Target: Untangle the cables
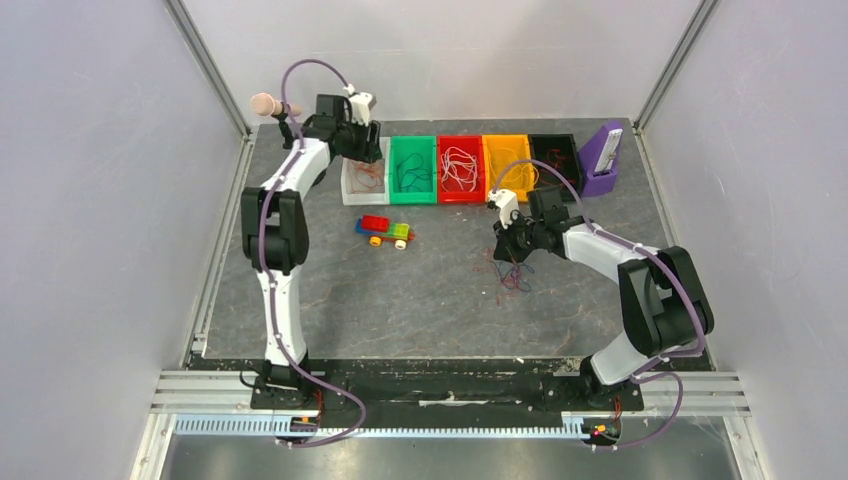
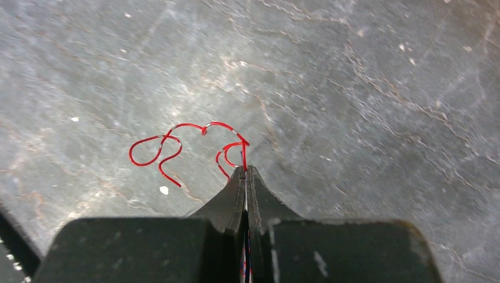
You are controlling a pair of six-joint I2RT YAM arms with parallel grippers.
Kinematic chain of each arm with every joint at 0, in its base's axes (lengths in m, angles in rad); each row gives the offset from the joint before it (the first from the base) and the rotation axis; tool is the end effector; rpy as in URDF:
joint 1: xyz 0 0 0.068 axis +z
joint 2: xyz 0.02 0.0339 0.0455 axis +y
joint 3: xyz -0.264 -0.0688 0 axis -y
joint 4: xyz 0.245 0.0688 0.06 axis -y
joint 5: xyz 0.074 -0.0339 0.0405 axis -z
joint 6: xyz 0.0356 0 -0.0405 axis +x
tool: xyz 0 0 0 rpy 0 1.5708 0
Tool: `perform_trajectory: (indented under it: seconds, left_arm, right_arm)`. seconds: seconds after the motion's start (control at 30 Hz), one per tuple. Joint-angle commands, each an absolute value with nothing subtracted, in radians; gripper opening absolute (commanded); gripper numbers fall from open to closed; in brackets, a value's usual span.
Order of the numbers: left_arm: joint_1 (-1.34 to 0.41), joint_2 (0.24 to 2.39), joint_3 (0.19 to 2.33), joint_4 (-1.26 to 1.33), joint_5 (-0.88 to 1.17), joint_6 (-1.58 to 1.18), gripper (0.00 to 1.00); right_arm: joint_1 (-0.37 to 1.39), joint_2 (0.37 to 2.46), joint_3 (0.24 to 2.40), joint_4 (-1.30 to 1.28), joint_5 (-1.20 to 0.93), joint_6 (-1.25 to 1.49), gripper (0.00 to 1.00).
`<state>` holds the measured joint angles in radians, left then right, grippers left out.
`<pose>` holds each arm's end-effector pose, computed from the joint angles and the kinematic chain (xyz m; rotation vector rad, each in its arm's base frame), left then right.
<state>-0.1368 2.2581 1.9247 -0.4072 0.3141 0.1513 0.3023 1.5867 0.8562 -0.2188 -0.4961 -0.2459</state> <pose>0.5119 -0.0816 0.2213 0.4863 2.2405 -0.3549 0.2890 0.1079 0.1731 -0.8594 2.3165 0.6458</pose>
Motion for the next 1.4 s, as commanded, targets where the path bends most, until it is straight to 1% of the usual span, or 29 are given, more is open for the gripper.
perform_trajectory:
  seconds: [0.0, 0.07, 0.13, 0.2, 0.27, 0.33, 0.47, 0.57, 0.63, 0.73, 0.83, 0.87, 1.03, 1.13, 1.2, 1.23, 1.27, 1.3, 1.37]
  left_arm:
    - [-0.103, 1.984, 1.912, -0.39, 0.39, 0.205, 0.69]
    - [-0.103, 1.883, 1.848, -0.42, 0.501, 0.226, 0.7]
    - [-0.108, 1.795, 1.781, -0.481, 0.681, 0.235, 0.7]
    - [-0.128, 1.731, 1.704, -0.532, 0.805, 0.228, 0.7]
    - [-0.181, 1.666, 1.597, -0.545, 0.836, 0.197, 0.7]
    - [-0.259, 1.606, 1.455, -0.497, 0.838, 0.115, 0.71]
    - [-0.377, 1.543, 1.207, -0.24, 0.842, -0.214, 0.74]
    - [-0.447, 1.56, 1.11, -0.099, 0.836, -0.386, 0.76]
    - [-0.475, 1.594, 1.085, -0.018, 0.846, -0.488, 0.76]
    - [-0.492, 1.655, 1.058, 0.134, 0.871, -0.647, 0.77]
    - [-0.497, 1.704, 1.016, 0.347, 0.905, -0.823, 0.78]
    - [-0.501, 1.716, 1.01, 0.383, 0.907, -0.845, 0.78]
    - [-0.548, 1.789, 1.023, 0.377, 0.897, -0.849, 0.78]
    - [-0.565, 1.808, 1.028, 0.286, 0.864, -0.79, 0.77]
    - [-0.564, 1.813, 1.018, 0.284, 0.853, -0.79, 0.69]
    - [-0.564, 1.813, 1.016, 0.292, 0.855, -0.792, 0.61]
    - [-0.564, 1.812, 1.016, 0.297, 0.86, -0.792, 0.5]
    - [-0.563, 1.805, 1.018, 0.294, 0.868, -0.783, 0.34]
    - [-0.561, 1.774, 1.022, 0.255, 0.876, -0.722, 0.09]
  right_arm:
    - [0.298, 1.535, 0.905, -0.187, -0.646, -0.214, 0.0]
    - [0.298, 1.515, 0.897, -0.154, -0.695, -0.182, 0.0]
    - [0.297, 1.498, 0.888, -0.126, -0.72, -0.156, 0.0]
    - [0.297, 1.484, 0.883, -0.114, -0.745, -0.144, 0.0]
    - [0.298, 1.463, 0.87, -0.089, -0.764, -0.114, 0.0]
    - [0.298, 1.441, 0.858, -0.064, -0.784, -0.088, 0.0]
    - [0.307, 1.407, 0.848, -0.047, -0.768, -0.061, 0.0]
    - [0.312, 1.379, 0.827, -0.032, -0.741, -0.052, 0.0]
    - [0.317, 1.36, 0.809, -0.011, -0.725, -0.045, 0.0]
    - [0.325, 1.348, 0.798, -0.008, -0.713, -0.047, 0.0]
    - [0.334, 1.345, 0.796, -0.008, -0.704, -0.052, 0.0]
    - [0.336, 1.344, 0.795, -0.009, -0.701, -0.054, 0.0]
    - [0.339, 1.342, 0.799, -0.008, -0.698, -0.049, 0.0]
    - [0.338, 1.341, 0.805, -0.008, -0.682, -0.052, 0.0]
    - [0.339, 1.338, 0.803, -0.008, -0.672, -0.055, 0.0]
    - [0.339, 1.339, 0.801, -0.008, -0.668, -0.056, 0.0]
    - [0.337, 1.339, 0.801, -0.011, -0.661, -0.062, 0.0]
    - [0.338, 1.341, 0.802, -0.018, -0.647, -0.071, 0.0]
    - [0.336, 1.343, 0.798, -0.033, -0.601, -0.096, 0.0]
